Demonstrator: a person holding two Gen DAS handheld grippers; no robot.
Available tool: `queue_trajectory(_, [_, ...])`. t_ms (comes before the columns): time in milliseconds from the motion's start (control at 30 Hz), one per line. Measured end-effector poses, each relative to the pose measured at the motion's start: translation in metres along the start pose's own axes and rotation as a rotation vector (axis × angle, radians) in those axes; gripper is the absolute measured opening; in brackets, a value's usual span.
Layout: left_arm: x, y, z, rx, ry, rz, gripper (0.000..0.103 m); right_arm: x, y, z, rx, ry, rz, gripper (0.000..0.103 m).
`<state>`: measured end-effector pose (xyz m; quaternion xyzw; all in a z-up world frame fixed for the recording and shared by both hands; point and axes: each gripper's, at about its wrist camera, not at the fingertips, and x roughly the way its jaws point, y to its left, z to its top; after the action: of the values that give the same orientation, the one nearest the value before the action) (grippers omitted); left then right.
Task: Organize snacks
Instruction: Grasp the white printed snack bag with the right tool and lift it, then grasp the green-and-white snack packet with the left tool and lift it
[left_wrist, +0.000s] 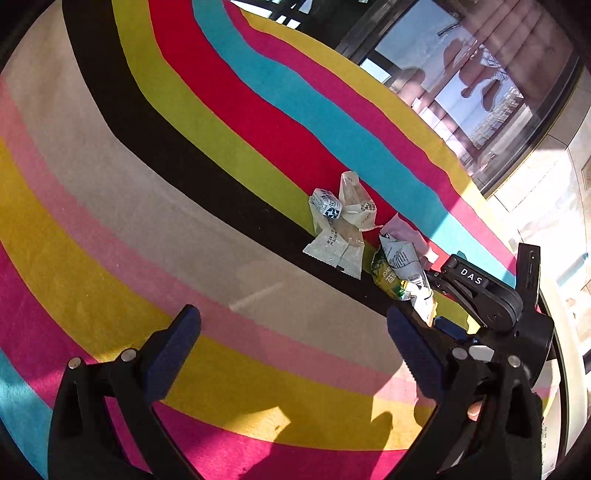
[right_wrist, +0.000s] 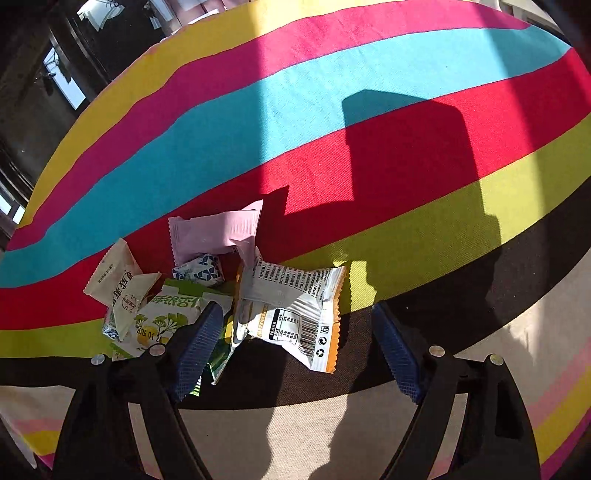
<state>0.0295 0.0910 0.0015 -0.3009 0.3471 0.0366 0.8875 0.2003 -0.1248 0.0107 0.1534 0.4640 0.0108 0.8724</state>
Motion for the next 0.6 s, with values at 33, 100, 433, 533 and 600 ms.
queue_trajectory(33, [0.0, 0.0, 0.0, -0.001, 0.0, -0.002, 0.101, 0.002, 0.007, -0.002, -0.005, -0.012, -0.03, 0.079])
queue_trajectory(100, [-0.001, 0.001, 0.0, -0.003, 0.0, -0.007, 0.101, 0.005, 0.019, -0.005, -0.03, -0.036, -0.107, 0.075])
queue_trajectory(433, [0.0, 0.001, 0.0, -0.014, -0.001, -0.023, 0.101, -0.037, 0.001, -0.04, -0.206, -0.071, 0.111, 0.044])
queue_trajectory(533, [0.001, 0.0, 0.0, -0.007, -0.001, -0.015, 0.101, -0.065, -0.032, -0.06, -0.276, -0.082, 0.219, 0.044])
queue_trajectory(600, [0.001, -0.001, -0.001, -0.002, -0.001, -0.009, 0.101, -0.08, -0.054, -0.072, -0.318, -0.101, 0.268, 0.044])
